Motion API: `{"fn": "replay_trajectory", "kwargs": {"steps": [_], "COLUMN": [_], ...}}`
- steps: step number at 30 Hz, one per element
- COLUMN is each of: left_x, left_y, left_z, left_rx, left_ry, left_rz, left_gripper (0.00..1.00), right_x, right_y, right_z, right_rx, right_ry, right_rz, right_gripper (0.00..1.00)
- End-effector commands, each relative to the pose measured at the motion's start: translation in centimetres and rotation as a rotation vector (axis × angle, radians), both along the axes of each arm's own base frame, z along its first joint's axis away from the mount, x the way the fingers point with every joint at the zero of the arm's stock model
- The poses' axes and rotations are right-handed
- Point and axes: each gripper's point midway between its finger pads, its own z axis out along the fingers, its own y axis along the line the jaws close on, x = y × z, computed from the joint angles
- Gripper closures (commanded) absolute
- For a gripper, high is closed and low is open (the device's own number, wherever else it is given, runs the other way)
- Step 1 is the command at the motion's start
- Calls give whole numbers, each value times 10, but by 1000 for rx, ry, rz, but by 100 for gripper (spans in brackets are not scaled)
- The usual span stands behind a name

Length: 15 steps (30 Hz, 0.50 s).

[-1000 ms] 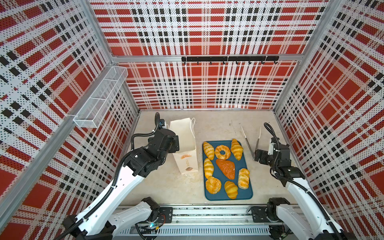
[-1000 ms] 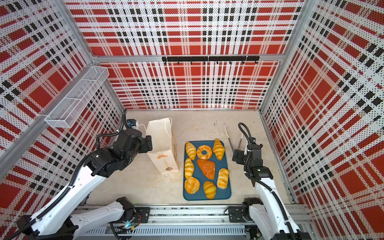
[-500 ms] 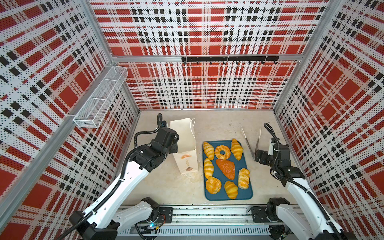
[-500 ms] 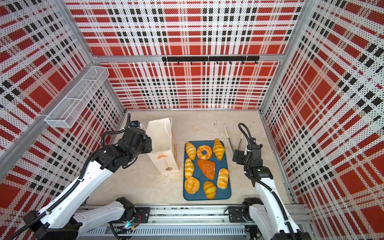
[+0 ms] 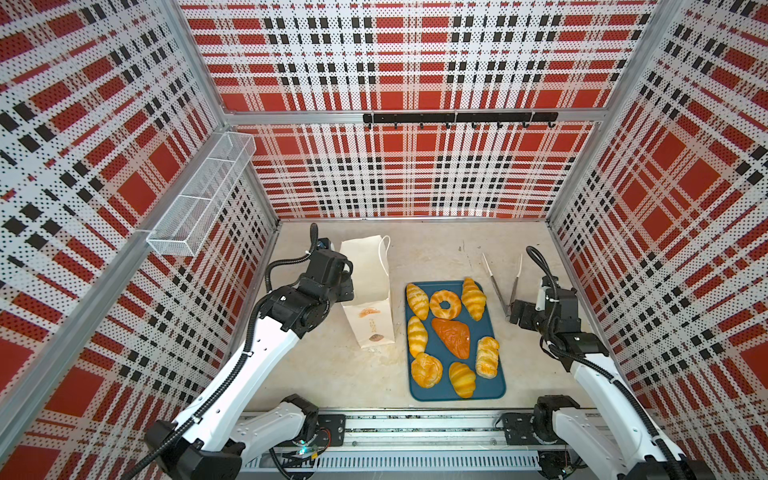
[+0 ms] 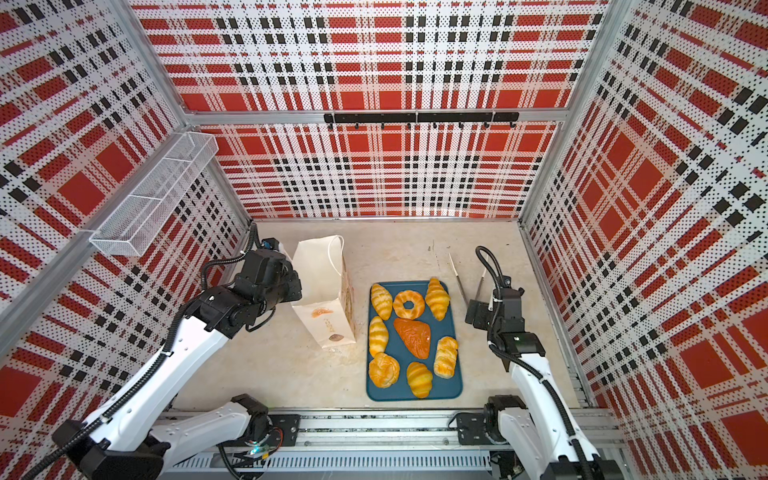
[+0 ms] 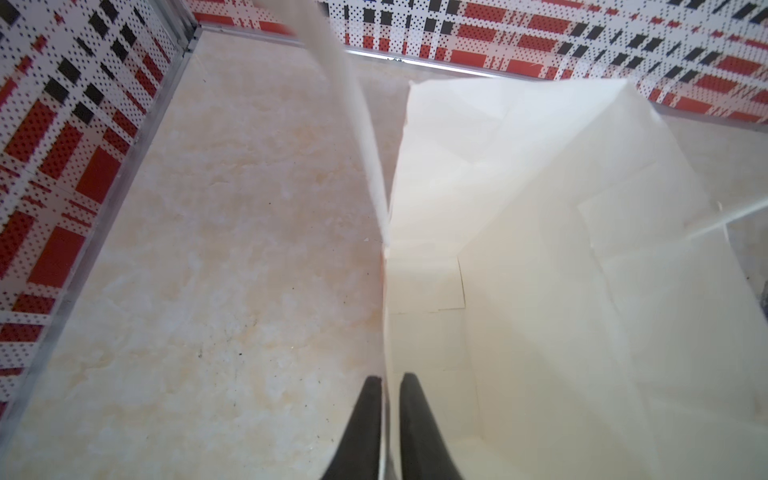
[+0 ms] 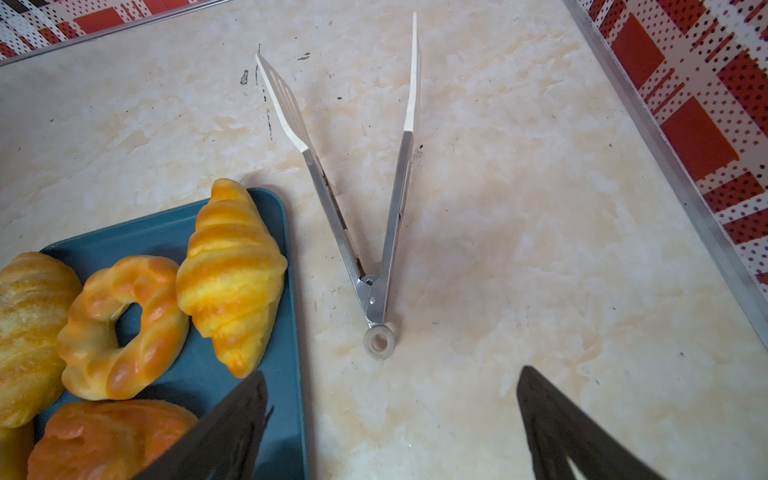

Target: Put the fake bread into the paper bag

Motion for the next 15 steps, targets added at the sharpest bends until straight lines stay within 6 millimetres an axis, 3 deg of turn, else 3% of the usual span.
{"fn": "replay_trajectory", "kwargs": {"steps": [1,7,15], "left_x": [10,29,47], "left_y": [-1,4,-4], "left_z": [-2,6,7], "left_rx": [-42,-84,-96], "left_ry": [-18,-63,-59], "left_rz": [2,33,22], "left_gripper": [97,100,100], "right_x": [9,11,14], "right_y": [-1,0,0], "right_z": [18,12,8], "right_rx": [-20,-15,-16], "right_ry": [-49,-30,-19], "right_rz": [2,9,4], "right_gripper": [5,5,7]}}
